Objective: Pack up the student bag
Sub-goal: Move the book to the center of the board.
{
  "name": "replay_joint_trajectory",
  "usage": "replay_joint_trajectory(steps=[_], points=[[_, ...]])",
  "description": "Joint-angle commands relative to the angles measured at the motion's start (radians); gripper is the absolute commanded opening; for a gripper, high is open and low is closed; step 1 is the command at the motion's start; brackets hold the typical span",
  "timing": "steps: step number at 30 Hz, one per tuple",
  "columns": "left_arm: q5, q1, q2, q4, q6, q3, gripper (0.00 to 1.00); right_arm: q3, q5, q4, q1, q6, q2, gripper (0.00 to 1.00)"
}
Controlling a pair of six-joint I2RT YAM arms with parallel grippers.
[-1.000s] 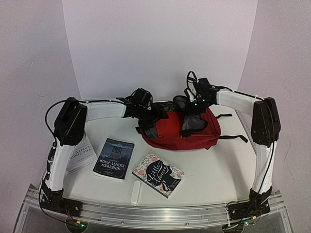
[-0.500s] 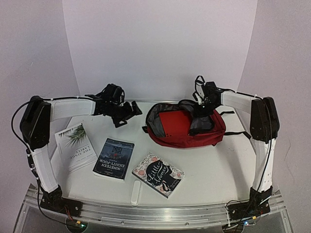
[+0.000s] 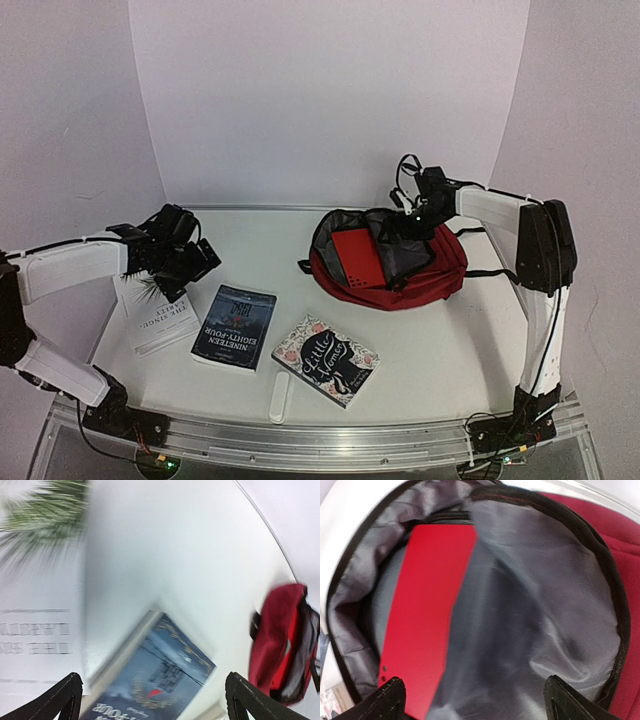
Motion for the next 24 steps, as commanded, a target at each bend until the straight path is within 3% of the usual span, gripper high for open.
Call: replay_joint_trajectory(steps=[1,9,14,24], points=[[-0.158,0.087,-0.074,-0.160,-0.131,-0.069,1.00,-0.001,-0.047,-0.008,0.028,0.004,-0.087,0.98],[-0.157,0.311,-0.170,-0.188,-0.144,-0.188,1.00,-0.012,-0.056,-0.022,0.049,-0.010,-0.119,0.98],[-0.145,0.444,-0.232,-0.166,-0.072,-0.242,1.00,-0.015,-0.068,-0.032,0.059,-0.020,-0.134,0.98],[0.081,0.667,-0.169,0.002,0.043,-0.327,1.00,0.000,-0.131,-0.047,0.088,-0.019,-0.141,0.98]])
